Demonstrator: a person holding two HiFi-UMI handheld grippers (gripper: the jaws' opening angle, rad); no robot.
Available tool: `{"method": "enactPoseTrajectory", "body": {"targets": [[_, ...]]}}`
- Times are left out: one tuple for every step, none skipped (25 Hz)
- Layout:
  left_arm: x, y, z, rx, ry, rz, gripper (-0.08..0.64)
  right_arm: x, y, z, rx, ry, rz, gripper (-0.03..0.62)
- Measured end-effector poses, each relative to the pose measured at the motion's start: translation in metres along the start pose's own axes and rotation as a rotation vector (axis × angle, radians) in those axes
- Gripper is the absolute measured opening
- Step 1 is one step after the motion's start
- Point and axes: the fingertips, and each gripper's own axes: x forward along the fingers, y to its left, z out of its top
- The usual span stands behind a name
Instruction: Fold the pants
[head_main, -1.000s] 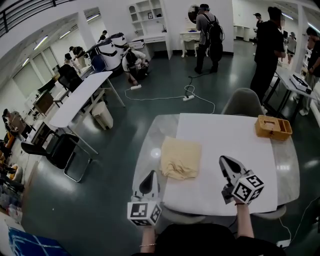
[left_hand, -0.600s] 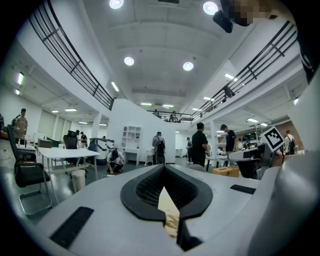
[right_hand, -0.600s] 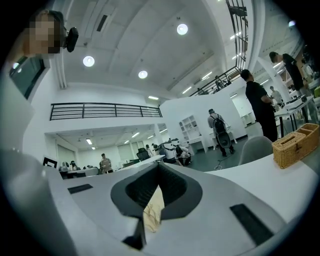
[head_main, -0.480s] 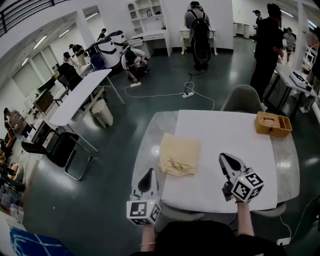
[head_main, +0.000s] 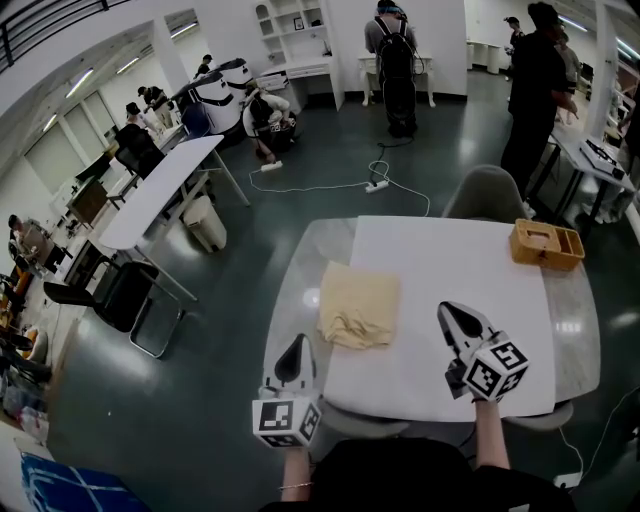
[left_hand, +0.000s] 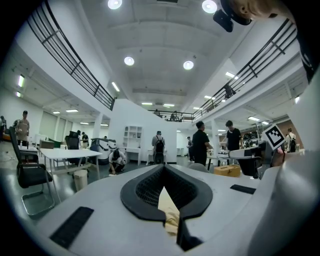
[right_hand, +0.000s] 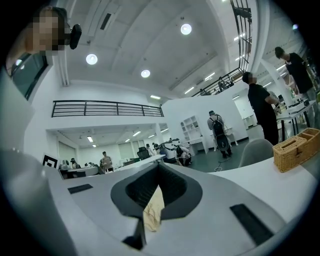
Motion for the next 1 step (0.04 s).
{"method": "enactPoseTrajectory", "body": {"targets": [[-0.0006,0.0008,0.0,0.0,0.0,0.0,0.014,0.0,0.0007,-0.0001,0.0,0.0,-0.001,0.014]]}}
